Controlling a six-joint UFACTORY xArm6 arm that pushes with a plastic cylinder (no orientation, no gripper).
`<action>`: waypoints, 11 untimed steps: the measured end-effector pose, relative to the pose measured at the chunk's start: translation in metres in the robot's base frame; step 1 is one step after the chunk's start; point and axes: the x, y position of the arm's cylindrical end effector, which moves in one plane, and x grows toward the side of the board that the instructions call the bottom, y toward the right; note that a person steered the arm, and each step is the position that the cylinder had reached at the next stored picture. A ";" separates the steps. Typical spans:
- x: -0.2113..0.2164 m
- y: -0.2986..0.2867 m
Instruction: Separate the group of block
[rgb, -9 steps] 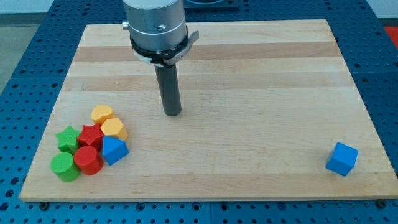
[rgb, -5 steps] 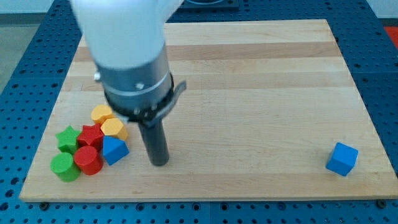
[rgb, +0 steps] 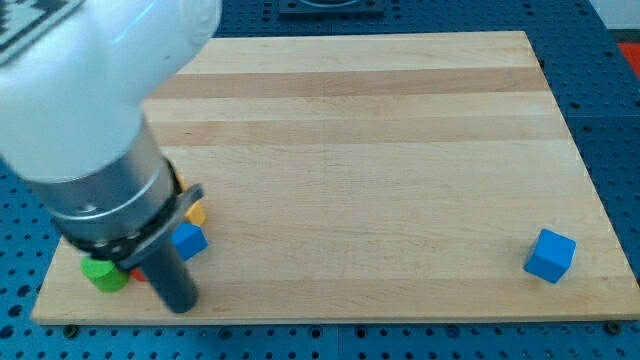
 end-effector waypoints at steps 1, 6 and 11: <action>0.005 -0.031; 0.004 -0.084; -0.111 -0.015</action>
